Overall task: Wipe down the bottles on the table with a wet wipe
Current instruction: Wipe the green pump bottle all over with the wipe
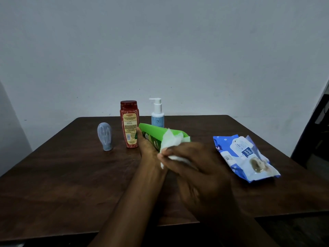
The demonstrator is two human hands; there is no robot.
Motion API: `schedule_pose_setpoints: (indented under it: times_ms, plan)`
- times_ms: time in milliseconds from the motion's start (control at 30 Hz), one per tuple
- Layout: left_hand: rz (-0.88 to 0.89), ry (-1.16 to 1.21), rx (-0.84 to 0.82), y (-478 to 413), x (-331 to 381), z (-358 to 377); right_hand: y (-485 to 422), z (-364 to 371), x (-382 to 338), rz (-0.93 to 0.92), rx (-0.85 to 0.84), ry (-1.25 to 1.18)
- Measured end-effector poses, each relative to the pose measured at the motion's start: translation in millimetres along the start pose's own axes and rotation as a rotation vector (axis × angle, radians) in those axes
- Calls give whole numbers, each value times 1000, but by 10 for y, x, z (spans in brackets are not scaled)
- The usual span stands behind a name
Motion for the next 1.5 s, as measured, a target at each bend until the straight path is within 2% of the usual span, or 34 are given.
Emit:
schedule_pose_setpoints:
  times_ms: [133,300,367,467,533,600,667,767,933,1133,1200,1333,1500]
  plan:
    - [51,79,27,-16,75,126,212,-49,106,-9,-4,15]
    - [91,132,71,-36,88,95,249,-217,262,195,101,-56]
    - [117,96,35,-25,85,115,165,-265,341,364,172,-110]
    - [161,24,-5,2,50,128,22,-292,502,705,255,-436]
    - [213,-69,-66,40,42,157,-40,-254,549,775,200,-528]
    - [323,-164,-115,58,66,174,-82,-183,548,745,127,-509]
    - [531,-290,-93,114,120,195,-109,-116,547,651,95,-435]
    - [728,-487,-90,306,161,281,-206,-61,578,558,152,-373]
    - [808,-736,-177,544,222,353,-563,-28,662,605,279,-496]
    - [806,-870,-265,541,232,307,-792,-24,765,777,366,-917]
    - [813,-889,-275,546,247,298,-809,-35,756,780,349,-986]
    - [872,-899,-269,557,294,302,-755,-86,657,688,223,-748]
    - [928,-940,-220,560,296,272,-554,-181,483,578,244,-448]
Point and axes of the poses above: each hand's wrist, its own y-axis away from the middle knuckle, its own z-axis out of the palm, x = y × z, the point moved 3 cm from there along -y, towards the middle knuckle, and after that the axes turned 7 degrees about -y, right-handed, at the moved point
